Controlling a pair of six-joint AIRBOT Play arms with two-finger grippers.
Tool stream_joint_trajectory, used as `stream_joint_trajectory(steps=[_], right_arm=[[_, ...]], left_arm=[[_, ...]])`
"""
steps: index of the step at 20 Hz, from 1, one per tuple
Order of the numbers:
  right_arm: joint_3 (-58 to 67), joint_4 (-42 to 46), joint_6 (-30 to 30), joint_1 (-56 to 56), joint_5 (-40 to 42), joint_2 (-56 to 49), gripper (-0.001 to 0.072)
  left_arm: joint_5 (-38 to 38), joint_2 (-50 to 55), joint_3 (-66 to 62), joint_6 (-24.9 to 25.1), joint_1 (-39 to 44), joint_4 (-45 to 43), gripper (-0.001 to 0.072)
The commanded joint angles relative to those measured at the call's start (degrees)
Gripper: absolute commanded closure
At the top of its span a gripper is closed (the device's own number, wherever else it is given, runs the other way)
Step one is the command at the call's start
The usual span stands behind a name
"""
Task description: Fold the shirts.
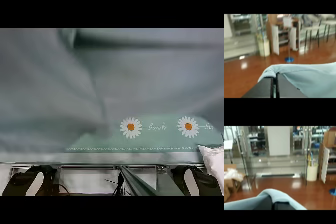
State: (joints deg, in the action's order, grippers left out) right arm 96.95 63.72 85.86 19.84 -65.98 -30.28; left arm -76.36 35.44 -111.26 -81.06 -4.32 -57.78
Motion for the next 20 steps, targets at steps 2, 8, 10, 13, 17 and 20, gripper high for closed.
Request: stream_joint_trajectory(steps=[2, 8, 10, 13, 17, 20], right_arm=[[1.77, 5.16, 3.39, 0.00, -23.50, -0.50, 0.0683], [1.36, 5.46, -1.68, -1.77, -39.06, -17.59, 0.0683], [1.38, 5.99, -1.68, -4.39, -37.81, -25.68, 0.0683], [1.38, 6.03, -1.68, -9.22, -34.36, -38.47, 0.0683], [1.38, 5.86, -1.70, -14.47, -18.75, -54.25, 0.0682], [1.38, 5.73, -1.64, -15.91, -6.21, -62.93, 0.0682]], left_arm=[[-17.27, -1.20, 0.24, -7.41, -0.02, -3.98, 0.0680], [-18.16, 3.37, 20.37, -4.85, 0.00, -3.98, 0.0680], [-12.09, 6.32, 29.42, -1.90, 0.02, -3.96, 0.0680], [-1.01, 13.77, 39.23, 1.03, 0.04, -3.96, 0.0680], [7.54, 28.50, 41.18, 3.56, 0.04, -3.76, 0.0680], [15.69, 38.07, 41.16, 4.17, 0.04, -2.73, 0.0680]])
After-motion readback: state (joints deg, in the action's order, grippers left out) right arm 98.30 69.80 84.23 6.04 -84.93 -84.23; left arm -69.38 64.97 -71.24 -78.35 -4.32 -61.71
